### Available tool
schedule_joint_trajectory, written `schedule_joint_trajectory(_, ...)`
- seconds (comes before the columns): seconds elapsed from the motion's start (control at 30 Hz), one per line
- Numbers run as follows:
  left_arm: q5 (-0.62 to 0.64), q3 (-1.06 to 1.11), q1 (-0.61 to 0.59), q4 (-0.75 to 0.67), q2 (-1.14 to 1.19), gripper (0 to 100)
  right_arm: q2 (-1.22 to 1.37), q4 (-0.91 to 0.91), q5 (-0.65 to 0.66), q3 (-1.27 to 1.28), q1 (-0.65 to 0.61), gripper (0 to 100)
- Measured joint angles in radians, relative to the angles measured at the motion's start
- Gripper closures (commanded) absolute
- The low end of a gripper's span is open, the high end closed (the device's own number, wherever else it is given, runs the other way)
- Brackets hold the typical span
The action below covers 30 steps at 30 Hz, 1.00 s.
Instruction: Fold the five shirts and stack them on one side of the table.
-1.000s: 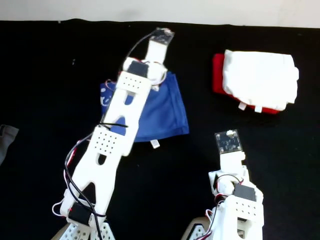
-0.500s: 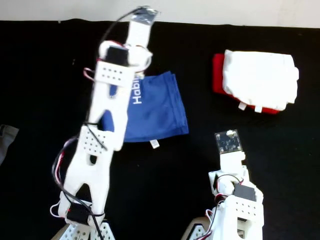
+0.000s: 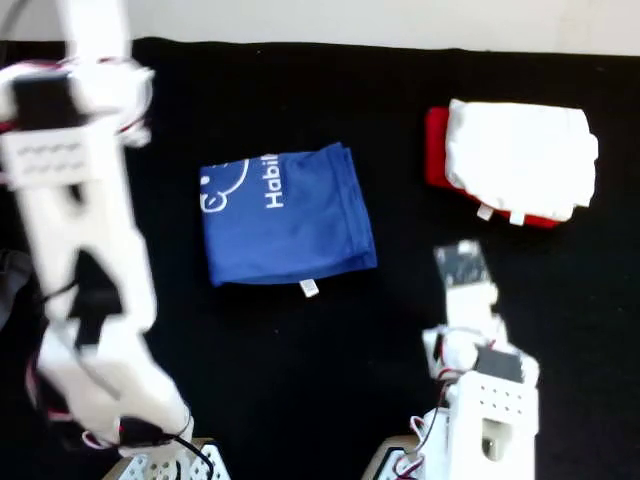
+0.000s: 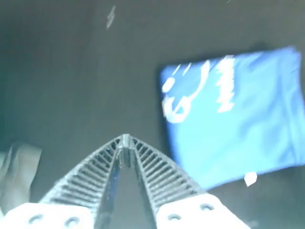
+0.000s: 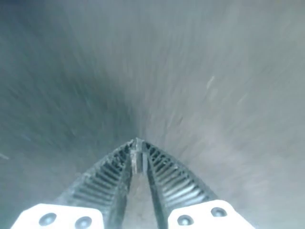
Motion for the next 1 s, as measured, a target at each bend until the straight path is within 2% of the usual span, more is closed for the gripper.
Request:
schedule_joint_trajectory(0.07, -0.008, 0.244, -0.043, -0.032, -0.144, 99, 0.000, 0.086, -0.005, -0.153, -0.032, 98.0)
schedule_joint_trajectory(0.17, -0.014, 0.629, -0.110, -0.169, -0.316, 99, 0.000, 0.157, -0.066, -0.350, -0.109, 97.8)
schedule_joint_trajectory(0.33, -0.017, 1.269, -0.175, -0.526, -0.545, 99, 0.055, 0.167, -0.130, -0.489, -0.262, 97.8)
schedule_joint_trajectory(0.53, -0.018, 1.850, -0.212, -0.939, -0.717, 99, 0.361, 0.176, -0.219, -0.703, -0.400, 96.9)
schedule_joint_trajectory(0.67, -0.018, 2.027, -0.212, -1.119, -0.724, 99, 0.624, 0.215, -0.281, -0.904, -0.463, 84.1)
schedule_joint_trajectory(0.83, -0.018, 2.074, -0.212, -1.206, -0.678, 99, 0.965, 0.310, -0.399, -1.192, -0.480, 61.7)
schedule_joint_trajectory(1.0, -0.018, 2.073, -0.210, -1.229, -0.647, 99, 1.263, 0.399, -0.549, -1.479, -0.505, 57.3)
